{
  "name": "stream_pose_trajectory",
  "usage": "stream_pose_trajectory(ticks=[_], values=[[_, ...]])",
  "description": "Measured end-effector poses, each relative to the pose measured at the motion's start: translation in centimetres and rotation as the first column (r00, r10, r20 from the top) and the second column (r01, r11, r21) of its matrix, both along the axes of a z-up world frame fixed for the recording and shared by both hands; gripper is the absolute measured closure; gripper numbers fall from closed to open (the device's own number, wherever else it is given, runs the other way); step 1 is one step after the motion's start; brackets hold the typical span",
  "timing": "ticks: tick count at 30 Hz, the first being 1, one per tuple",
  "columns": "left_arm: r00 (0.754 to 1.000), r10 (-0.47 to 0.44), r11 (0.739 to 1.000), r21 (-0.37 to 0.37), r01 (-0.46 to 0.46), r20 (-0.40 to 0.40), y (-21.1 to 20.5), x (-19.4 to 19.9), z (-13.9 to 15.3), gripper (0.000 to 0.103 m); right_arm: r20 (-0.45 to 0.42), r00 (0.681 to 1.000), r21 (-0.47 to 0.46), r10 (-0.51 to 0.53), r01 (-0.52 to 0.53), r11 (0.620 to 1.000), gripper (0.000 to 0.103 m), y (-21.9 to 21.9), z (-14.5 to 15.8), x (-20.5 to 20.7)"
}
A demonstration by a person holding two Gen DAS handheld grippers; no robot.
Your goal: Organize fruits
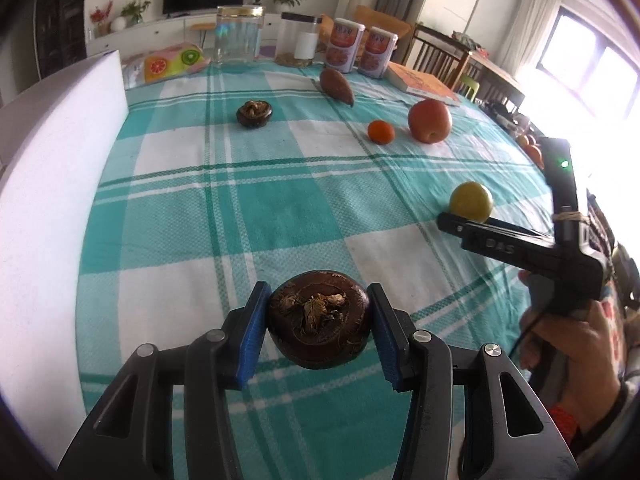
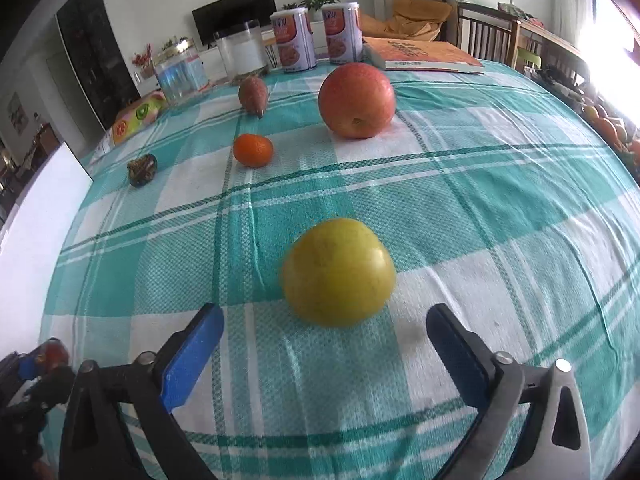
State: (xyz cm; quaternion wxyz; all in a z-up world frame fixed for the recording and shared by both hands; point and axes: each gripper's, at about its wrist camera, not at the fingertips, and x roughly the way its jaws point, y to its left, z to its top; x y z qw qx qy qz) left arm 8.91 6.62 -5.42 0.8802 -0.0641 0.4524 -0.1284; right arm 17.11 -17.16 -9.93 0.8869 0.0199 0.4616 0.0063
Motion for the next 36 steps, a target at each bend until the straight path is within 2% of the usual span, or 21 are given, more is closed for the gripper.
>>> stream_pose_trajectory(ticks=[1, 3, 6, 9, 11, 12, 13, 14, 16, 17, 18, 19, 21, 23, 24, 25, 27, 28, 31, 36], values=[[1.000, 0.003, 1.000, -0.016, -0.003, -0.001, 0.6, -0.6, 0.5, 0.053, 0.005, 1.000, 0.002, 0.004, -0.004, 1.000, 0.051, -0.1, 0.1, -0.1], [1.000, 0.008, 0.999, -0.034, -0.008, 0.008, 1.6, -1.8, 1.5, 0.053, 0.008, 1.000, 0.071, -0.012, 0.012, 0.997, 0.052, -1.0, 0.3, -0.5], [1.000, 0.009, 0.999, -0.053, -0.008, 0.011, 3.1, -3.8, 2.9, 0.053, 0.024, 1.000, 0.105, -0.008, 0.006, 0.994, 0.053, -1.2, 0.6, -1.6], [1.000, 0.017, 0.996, -0.092, -0.015, 0.024, 4.9, -5.6, 4.8, 0.053, 0.039, 0.999, 0.170, 0.028, -0.034, 0.985, 0.054, -0.4, 1.5, -3.0], [0.998, 0.038, 0.993, -0.115, -0.033, 0.048, 6.4, -6.8, 6.5, 0.053, 0.051, 0.997, 0.244, 0.061, -0.072, 0.967, 0.059, 0.5, 2.7, -3.9], [0.997, 0.057, 0.991, -0.124, -0.049, 0.060, 7.2, -7.4, 7.3, 0.053, 0.060, 0.995, 0.285, 0.082, -0.095, 0.954, 0.067, 1.3, 3.4, -4.3], [0.994, 0.079, 0.988, -0.138, -0.068, 0.076, 8.3, -7.8, 8.2, 0.053, 0.073, 0.991, 0.328, 0.112, -0.130, 0.936, 0.103, 2.3, 4.4, -4.5], [0.990, 0.107, 0.984, -0.153, -0.092, 0.092, 9.5, -8.1, 9.0, 0.053, 0.092, 0.985, 0.344, 0.148, -0.171, 0.923, 0.102, 3.6, 5.5, -4.7], [0.979, 0.164, 0.978, -0.148, -0.146, 0.119, 11.7, -8.4, 10.1, 0.053, 0.133, 0.966, 0.270, 0.221, -0.250, 0.930, 0.102, 6.7, 7.2, -5.0], [0.972, 0.198, 0.975, -0.133, -0.181, 0.130, 12.7, -8.5, 10.4, 0.053, 0.147, 0.961, 0.264, 0.233, -0.265, 0.927, 0.102, 7.5, 7.6, -5.0], [0.965, 0.228, 0.969, -0.124, -0.212, 0.131, 13.7, -8.6, 10.5, 0.053, 0.158, 0.961, 0.303, 0.228, -0.267, 0.915, 0.102, 7.3, 7.7, -4.8], [0.960, 0.251, 0.963, -0.132, -0.235, 0.127, 14.6, -8.8, 10.6, 0.053, 0.164, 0.964, 0.355, 0.208, -0.254, 0.900, 0.100, 6.5, 7.5, -4.7], [0.952, 0.277, 0.954, -0.156, -0.256, 0.133, 16.0, -9.6, 10.7, 0.053, 0.176, 0.976, 0.424, 0.131, -0.195, 0.884, 0.081, 3.8, 6.9, -4.7], [0.945, 0.288, 0.954, -0.133, -0.269, 0.156, 16.5, -10.3, 10.8, 0.053, 0.171, 0.985, 0.446, 0.026, -0.100, 0.890, 0.014, 0.5, 6.0, -4.9], [0.941, 0.294, 0.954, -0.117, -0.278, 0.165, 16.7, -10.4, 10.7, 0.053, 0.152, 0.988, 0.445, -0.020, -0.050, 0.894, 0.010, -0.8, 5.5, -4.8], [0.938, 0.301, 0.952, -0.110, -0.285, 0.170, 16.8, -10.4, 10.6, 0.053, 0.122, 0.992, 0.454, -0.018, -0.040, 0.890, 0.010, -1.4, 5.0, -4.4], [0.937, 0.315, 0.947, -0.124, -0.297, 0.155, 17.3, -9.8, 10.0, 0.053, 0.076, 0.994, 0.464, 0.076, -0.103, 0.880, 0.010, -0.1, 4.5, -4.0], [0.936, 0.322, 0.942, -0.143, -0.302, 0.142, 17.6, -9.5, 9.7, 0.053, 0.085, 0.986, 0.443, 0.144, -0.167, 0.881, 0.010, 1.7, 4.6, -4.1], [0.935, 0.332, 0.932, -0.194, -0.306, 0.122, 18.1, -9.2, 9.4, 0.053, 0.114, 0.926, 0.357, 0.360, -0.376, 0.855, 0.010, 9.4, 4.7, -4.8], [0.935, 0.329, 0.933, -0.201, -0.300, 0.132, 18.3, -9.9, 9.5, 0.053, 0.071, 0.785, 0.343, 0.616, -0.599, 0.724, 0.011, 20.9, 2.2, -4.0]])
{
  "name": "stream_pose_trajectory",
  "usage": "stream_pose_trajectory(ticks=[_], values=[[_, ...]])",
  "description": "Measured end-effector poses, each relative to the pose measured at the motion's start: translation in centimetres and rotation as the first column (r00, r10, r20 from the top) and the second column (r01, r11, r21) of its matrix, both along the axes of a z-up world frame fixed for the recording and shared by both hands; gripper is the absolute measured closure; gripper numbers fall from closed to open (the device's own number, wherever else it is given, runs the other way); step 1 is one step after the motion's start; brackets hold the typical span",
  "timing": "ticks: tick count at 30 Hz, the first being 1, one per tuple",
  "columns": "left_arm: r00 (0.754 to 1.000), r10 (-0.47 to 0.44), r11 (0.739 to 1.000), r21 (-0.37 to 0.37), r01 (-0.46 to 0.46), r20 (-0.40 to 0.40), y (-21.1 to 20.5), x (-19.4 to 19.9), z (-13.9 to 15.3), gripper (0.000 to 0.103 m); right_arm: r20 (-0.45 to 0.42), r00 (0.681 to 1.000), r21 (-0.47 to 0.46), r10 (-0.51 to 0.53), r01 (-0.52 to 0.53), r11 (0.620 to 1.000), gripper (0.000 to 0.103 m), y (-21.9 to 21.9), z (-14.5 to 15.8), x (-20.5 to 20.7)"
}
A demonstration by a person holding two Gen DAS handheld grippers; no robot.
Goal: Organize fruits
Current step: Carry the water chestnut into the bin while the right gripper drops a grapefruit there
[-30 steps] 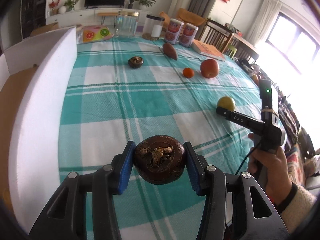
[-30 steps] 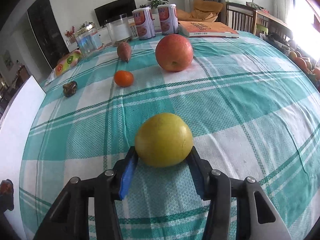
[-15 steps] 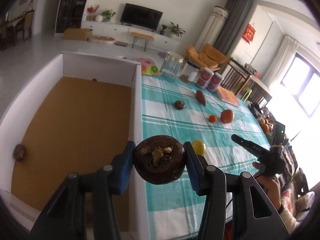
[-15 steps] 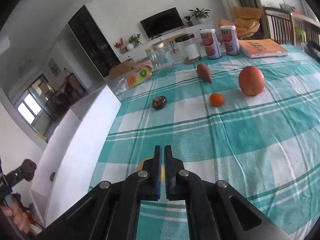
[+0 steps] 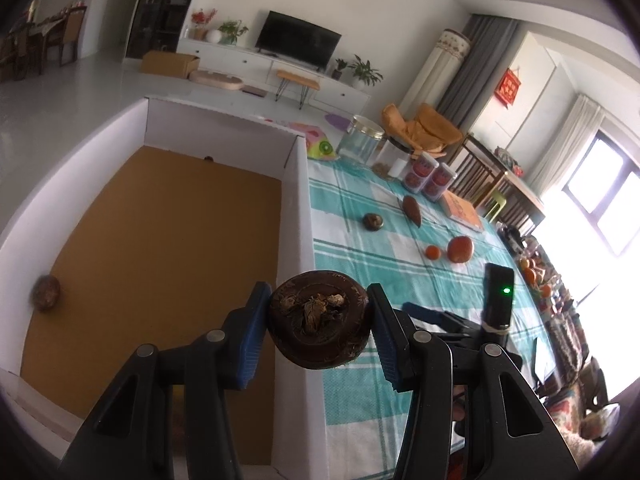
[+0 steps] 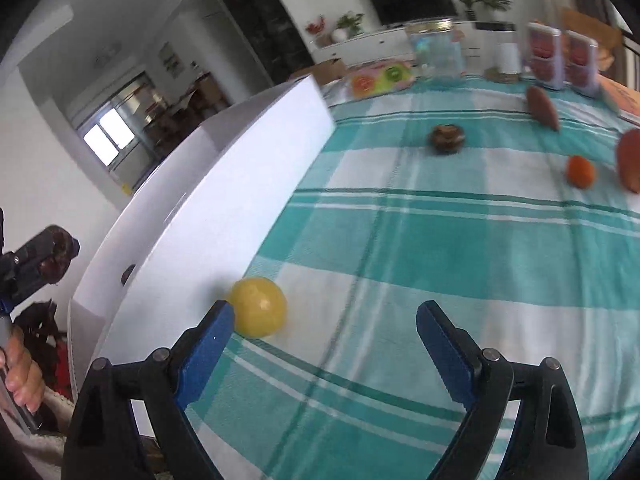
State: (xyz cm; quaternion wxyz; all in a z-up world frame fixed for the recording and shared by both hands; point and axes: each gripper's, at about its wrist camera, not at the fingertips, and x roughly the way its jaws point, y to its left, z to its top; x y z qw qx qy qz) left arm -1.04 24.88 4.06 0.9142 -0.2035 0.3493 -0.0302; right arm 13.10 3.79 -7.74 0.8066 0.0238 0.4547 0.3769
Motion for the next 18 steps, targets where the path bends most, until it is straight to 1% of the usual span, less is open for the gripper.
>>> stream_pose_trajectory(ticks=[1, 2, 3, 5, 6, 7, 8, 10, 12, 13, 16, 18], values=[[1.000, 0.007, 1.000, 0.002, -0.007, -0.001, 0.2, -0.2, -0.1, 0.053, -0.017, 0.998, -0.002, 0.061, -0.061, 0.998, 0.013, 1.7, -0.7, 0.0], [1.000, 0.016, 1.000, 0.003, -0.016, -0.004, 0.6, -0.4, -0.2, 0.053, -0.029, 0.994, -0.010, 0.106, -0.107, 0.994, 0.021, 3.1, -1.3, -0.1], [1.000, 0.025, 1.000, 0.002, -0.025, -0.010, 1.1, -0.6, -0.4, 0.053, -0.052, 0.988, -0.022, 0.148, -0.150, 0.989, 0.025, 4.3, -1.9, -0.1], [0.999, 0.046, 0.999, -0.001, -0.046, -0.024, 2.1, -0.8, -0.8, 0.053, -0.090, 0.975, -0.032, 0.203, -0.206, 0.978, 0.039, 5.7, -2.9, -0.9], [0.998, 0.058, 0.998, -0.001, -0.058, -0.029, 2.6, -0.9, -1.0, 0.053, -0.087, 0.972, -0.040, 0.217, -0.221, 0.974, 0.042, 6.1, -3.2, -1.3], [0.997, 0.069, 0.998, 0.001, -0.069, -0.035, 3.0, -0.9, -1.2, 0.053, -0.080, 0.971, -0.038, 0.227, -0.231, 0.972, 0.048, 6.4, -3.3, -1.7], [0.996, 0.077, 0.997, 0.002, -0.077, -0.042, 3.4, -0.9, -1.4, 0.053, -0.087, 0.969, -0.043, 0.231, -0.235, 0.971, 0.050, 6.6, -3.4, -2.0], [0.995, 0.086, 0.996, 0.002, -0.086, -0.057, 3.8, -0.6, -2.0, 0.053, -0.079, 0.972, -0.065, 0.222, -0.228, 0.972, 0.050, 6.7, -3.4, -2.3], [0.993, 0.088, 0.996, 0.011, -0.087, -0.084, 4.1, -0.3, -2.5, 0.053, -0.102, 0.973, -0.066, 0.209, -0.216, 0.974, 0.051, 6.3, -3.4, -2.2], [0.991, 0.089, 0.996, 0.026, -0.087, -0.097, 4.3, -0.3, -2.6, 0.053, -0.111, 0.976, -0.061, 0.187, -0.194, 0.979, 0.051, 5.7, -3.2, -2.1], [0.984, 0.113, 0.989, 0.114, -0.097, -0.140, 5.1, -0.4, -3.0, 0.052, -0.108, 0.990, -0.016, 0.096, -0.098, 0.995, 0.051, 3.2, -1.4, -2.0], [0.973, 0.151, 0.977, 0.179, -0.120, -0.175, 6.0, -0.7, -3.7, 0.052, -0.069, 0.994, 0.033, 0.087, -0.085, 0.996, 0.051, 2.7, 1.5, -2.6]])
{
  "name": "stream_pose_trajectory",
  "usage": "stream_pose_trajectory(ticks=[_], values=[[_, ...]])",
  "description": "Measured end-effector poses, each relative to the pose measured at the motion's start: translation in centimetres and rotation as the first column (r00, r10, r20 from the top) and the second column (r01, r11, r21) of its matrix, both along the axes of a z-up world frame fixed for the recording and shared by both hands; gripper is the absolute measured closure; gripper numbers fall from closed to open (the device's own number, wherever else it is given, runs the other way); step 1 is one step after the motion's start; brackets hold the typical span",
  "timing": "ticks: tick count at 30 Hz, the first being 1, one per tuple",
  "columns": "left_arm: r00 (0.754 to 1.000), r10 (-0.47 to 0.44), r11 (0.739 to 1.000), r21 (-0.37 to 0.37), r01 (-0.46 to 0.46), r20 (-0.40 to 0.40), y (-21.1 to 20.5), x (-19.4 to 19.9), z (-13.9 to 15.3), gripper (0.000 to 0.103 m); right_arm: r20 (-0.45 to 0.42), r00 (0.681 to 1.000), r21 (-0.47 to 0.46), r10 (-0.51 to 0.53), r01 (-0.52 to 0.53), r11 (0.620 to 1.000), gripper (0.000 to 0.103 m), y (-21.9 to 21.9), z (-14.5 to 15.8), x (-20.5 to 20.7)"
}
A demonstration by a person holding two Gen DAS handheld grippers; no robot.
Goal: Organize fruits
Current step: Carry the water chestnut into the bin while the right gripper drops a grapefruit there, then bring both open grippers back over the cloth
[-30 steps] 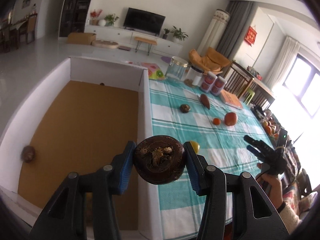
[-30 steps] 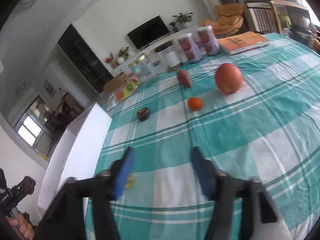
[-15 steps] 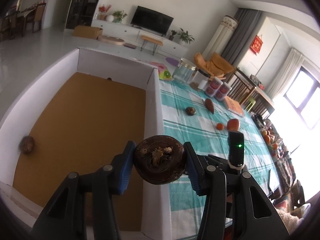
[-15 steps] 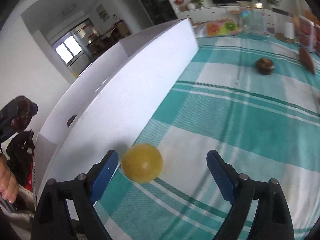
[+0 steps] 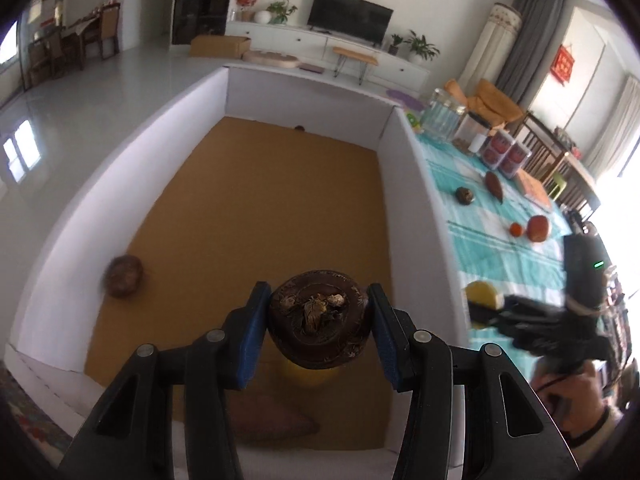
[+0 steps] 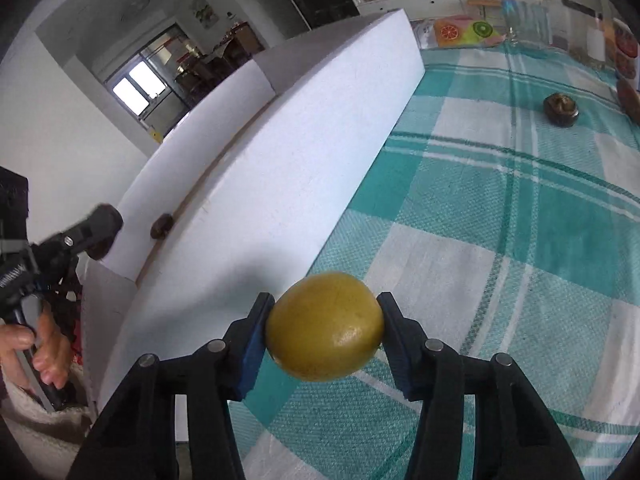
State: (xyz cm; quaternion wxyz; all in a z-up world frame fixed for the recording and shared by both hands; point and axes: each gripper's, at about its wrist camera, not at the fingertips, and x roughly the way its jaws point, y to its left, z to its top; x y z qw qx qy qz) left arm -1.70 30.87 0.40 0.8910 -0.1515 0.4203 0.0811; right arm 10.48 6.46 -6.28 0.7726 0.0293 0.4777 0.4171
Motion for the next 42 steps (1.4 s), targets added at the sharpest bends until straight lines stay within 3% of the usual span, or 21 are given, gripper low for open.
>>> stream_pose_trajectory(ticks=[5, 9, 11, 13, 16, 18, 20, 22, 26, 29, 31, 34, 37, 39, 42], values=[[0.992, 0.082, 0.996, 0.033, -0.079, -0.091, 2.6, -0.8, -2.2, 0.052, 0.096, 0.984, 0.080, 0.148, -0.156, 0.985, 0.051, 4.6, 7.0, -3.6], [0.986, 0.114, 0.993, 0.028, -0.112, -0.118, 3.1, -1.6, -2.9, 0.052, 0.112, 0.957, 0.023, 0.268, -0.273, 0.962, 0.051, 11.0, 6.8, -6.8], [0.985, 0.126, 0.992, 0.029, -0.123, -0.116, 3.0, -2.0, -2.9, 0.051, 0.119, 0.952, -0.023, 0.282, -0.281, 0.959, 0.050, 13.2, 5.8, -7.7], [0.985, 0.134, 0.991, 0.038, -0.130, -0.111, 2.7, -2.2, -2.6, 0.037, 0.118, 0.957, -0.048, 0.267, -0.263, 0.964, 0.050, 14.4, 4.9, -7.3], [0.985, 0.146, 0.988, 0.061, -0.141, -0.093, 2.4, -2.5, -2.0, 0.018, 0.128, 0.970, -0.048, 0.207, -0.202, 0.978, 0.040, 13.8, 5.2, -6.4], [0.986, 0.154, 0.985, 0.095, -0.147, -0.066, 2.0, -2.6, -1.4, 0.018, 0.156, 0.977, 0.000, 0.146, -0.148, 0.989, 0.034, 11.9, 6.4, -5.8], [0.990, 0.143, 0.982, 0.125, -0.141, -0.010, 1.1, -2.6, -0.4, 0.018, 0.193, 0.978, 0.026, 0.073, -0.080, 0.996, 0.016, 9.6, 7.5, -4.8], [0.992, 0.105, 0.985, 0.127, -0.112, 0.063, -0.3, -2.6, 1.0, 0.015, 0.223, 0.975, 0.032, 0.005, -0.013, 0.999, 0.012, 7.1, 7.9, -3.5], [0.982, -0.007, 0.995, 0.099, -0.012, 0.190, -3.5, -1.7, 2.6, 0.009, 0.305, 0.940, -0.062, -0.150, 0.177, 0.982, 0.008, -0.8, 5.0, -2.2], [0.981, -0.086, 0.991, 0.116, 0.066, 0.174, -6.3, -0.1, 2.0, 0.009, 0.329, 0.908, -0.192, -0.259, 0.333, 0.923, 0.008, -7.3, 1.2, -1.3], [0.983, -0.111, 0.984, 0.153, 0.088, 0.143, -7.9, 1.0, 1.2, 0.009, 0.333, 0.879, -0.231, -0.340, 0.426, 0.875, 0.008, -11.8, -0.6, -1.0], [0.987, -0.145, 0.977, 0.165, 0.131, 0.074, -9.9, 2.4, 0.1, 0.009, 0.357, 0.810, -0.226, -0.465, 0.558, 0.798, 0.008, -18.2, -1.8, -1.6], [0.982, -0.178, 0.959, 0.235, 0.160, 0.057, -12.4, 2.4, 0.5, 0.009, 0.343, 0.747, -0.204, -0.569, 0.651, 0.731, 0.008, -22.3, -2.0, -1.7], [0.982, -0.181, 0.949, 0.275, 0.157, 0.061, -13.4, 2.2, 0.6, 0.009, 0.326, 0.709, -0.151, -0.625, 0.692, 0.706, 0.008, -24.0, -1.3, -1.9], [0.983, -0.172, 0.949, 0.280, 0.147, 0.065, -13.6, 2.0, 0.4, 0.009, 0.357, 0.673, -0.199, -0.648, 0.733, 0.651, 0.008, -24.5, -1.5, -1.6]])
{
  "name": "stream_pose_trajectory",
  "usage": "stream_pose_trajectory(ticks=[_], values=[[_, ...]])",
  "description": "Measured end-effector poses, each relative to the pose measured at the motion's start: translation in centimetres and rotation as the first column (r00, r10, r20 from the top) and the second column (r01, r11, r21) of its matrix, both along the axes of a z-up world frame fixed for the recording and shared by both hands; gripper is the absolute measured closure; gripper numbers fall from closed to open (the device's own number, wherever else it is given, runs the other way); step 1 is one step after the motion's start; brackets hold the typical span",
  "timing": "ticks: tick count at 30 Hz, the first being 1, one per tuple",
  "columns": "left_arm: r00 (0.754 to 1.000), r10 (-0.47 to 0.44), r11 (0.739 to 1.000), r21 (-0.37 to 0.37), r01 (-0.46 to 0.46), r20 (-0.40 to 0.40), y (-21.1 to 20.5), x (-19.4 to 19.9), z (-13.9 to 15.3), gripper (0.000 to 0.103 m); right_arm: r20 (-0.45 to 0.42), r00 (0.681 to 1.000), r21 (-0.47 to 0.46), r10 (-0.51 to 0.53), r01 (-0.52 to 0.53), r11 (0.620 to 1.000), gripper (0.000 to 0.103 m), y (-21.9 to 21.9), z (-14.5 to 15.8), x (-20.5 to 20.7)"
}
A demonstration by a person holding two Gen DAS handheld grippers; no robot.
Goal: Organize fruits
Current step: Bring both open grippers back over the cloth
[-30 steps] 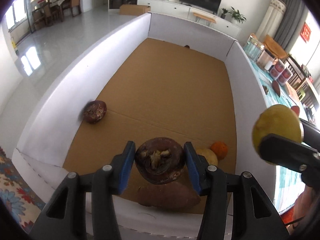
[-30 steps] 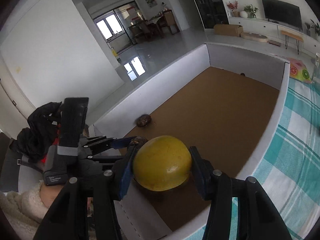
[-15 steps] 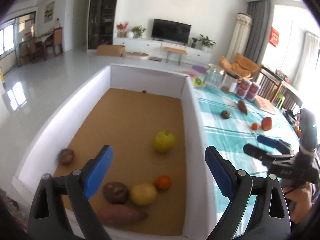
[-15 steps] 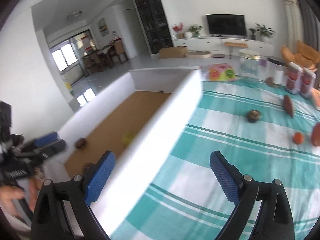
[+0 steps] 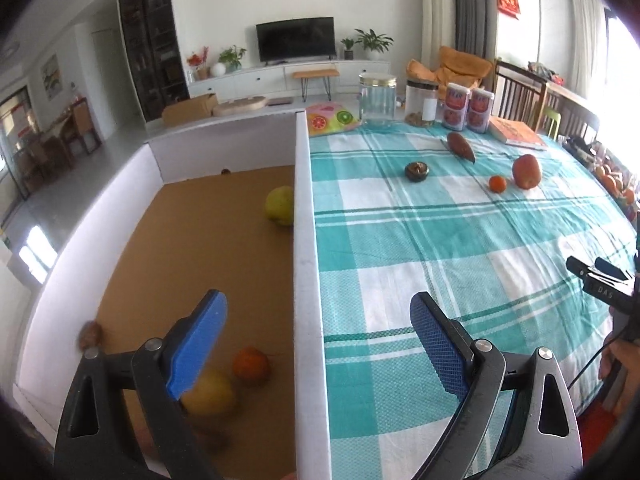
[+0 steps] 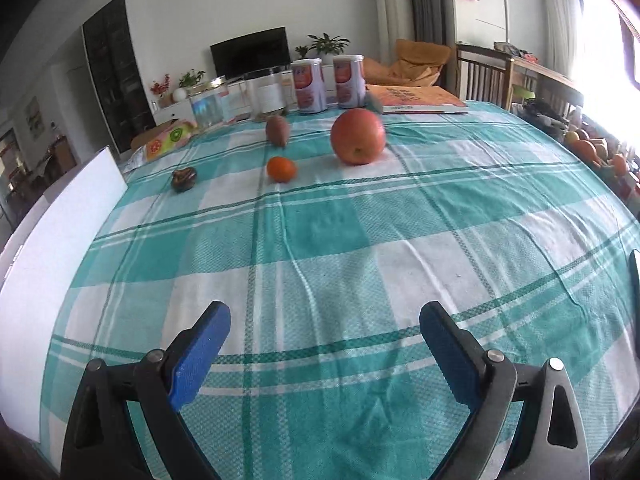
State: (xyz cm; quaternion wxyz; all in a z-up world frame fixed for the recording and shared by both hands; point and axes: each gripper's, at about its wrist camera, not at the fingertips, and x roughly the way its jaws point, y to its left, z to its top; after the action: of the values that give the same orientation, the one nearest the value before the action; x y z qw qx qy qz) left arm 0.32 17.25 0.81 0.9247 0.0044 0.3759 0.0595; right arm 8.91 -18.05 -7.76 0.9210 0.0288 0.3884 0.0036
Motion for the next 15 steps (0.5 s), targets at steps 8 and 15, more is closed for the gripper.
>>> stream_pose_trajectory(ticks=[8, 15], values=[[0.997, 0.071, 0.997, -0.021, -0.071, 0.020, 0.6, 0.5, 0.5, 0.009, -0.073, 0.994, 0.004, -0.080, 0.081, 0.997, 0.008, -1.5, -1.7, 0.9], [0.951, 0.102, 0.993, 0.033, -0.116, 0.292, -2.0, -2.6, 5.7, 0.008, -0.087, 0.992, 0.004, -0.094, 0.095, 0.996, 0.008, -1.6, -1.9, 0.9]])
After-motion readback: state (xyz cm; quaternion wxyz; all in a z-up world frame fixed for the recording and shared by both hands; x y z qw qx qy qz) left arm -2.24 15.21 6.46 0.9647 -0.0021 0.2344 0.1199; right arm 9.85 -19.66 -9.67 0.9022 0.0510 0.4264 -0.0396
